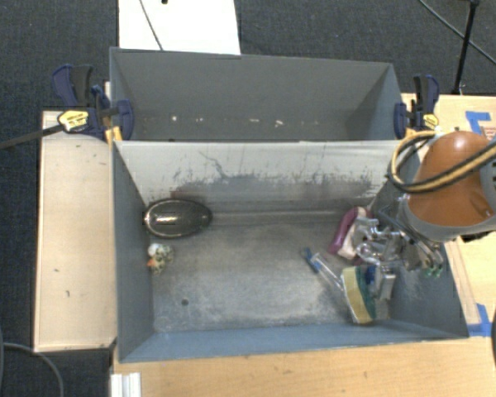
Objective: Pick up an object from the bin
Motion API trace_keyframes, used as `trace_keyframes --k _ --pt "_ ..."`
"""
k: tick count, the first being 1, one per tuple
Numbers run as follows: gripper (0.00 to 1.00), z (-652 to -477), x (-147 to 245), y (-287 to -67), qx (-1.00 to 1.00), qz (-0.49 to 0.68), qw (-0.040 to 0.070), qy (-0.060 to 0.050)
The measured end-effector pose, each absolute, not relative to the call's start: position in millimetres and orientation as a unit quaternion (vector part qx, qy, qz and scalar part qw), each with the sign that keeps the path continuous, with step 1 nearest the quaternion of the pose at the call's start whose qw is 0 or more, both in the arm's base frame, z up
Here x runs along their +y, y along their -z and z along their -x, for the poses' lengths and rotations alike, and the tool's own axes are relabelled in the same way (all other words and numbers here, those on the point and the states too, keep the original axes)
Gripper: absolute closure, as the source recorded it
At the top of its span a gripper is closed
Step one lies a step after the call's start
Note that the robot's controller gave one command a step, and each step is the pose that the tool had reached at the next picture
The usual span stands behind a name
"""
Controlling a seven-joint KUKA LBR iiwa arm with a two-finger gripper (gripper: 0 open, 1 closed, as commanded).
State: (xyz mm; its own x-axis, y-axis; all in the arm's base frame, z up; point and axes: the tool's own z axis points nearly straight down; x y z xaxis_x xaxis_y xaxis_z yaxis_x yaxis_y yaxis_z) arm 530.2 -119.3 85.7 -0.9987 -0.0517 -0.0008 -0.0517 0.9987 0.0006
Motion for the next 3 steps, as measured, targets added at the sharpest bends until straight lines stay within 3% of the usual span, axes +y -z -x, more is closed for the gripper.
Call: trace_keyframes --k 1,2,3 --pt "1.00 -530.6 -119 -90 1.000 0.028 0.002 0.000" --pt "0.00 -530.3 -120 -89 1.000 0.029 0.002 0.001" --pt "0.00 -528.4 -120 -74 0.999 0.043 0.007 0.002"
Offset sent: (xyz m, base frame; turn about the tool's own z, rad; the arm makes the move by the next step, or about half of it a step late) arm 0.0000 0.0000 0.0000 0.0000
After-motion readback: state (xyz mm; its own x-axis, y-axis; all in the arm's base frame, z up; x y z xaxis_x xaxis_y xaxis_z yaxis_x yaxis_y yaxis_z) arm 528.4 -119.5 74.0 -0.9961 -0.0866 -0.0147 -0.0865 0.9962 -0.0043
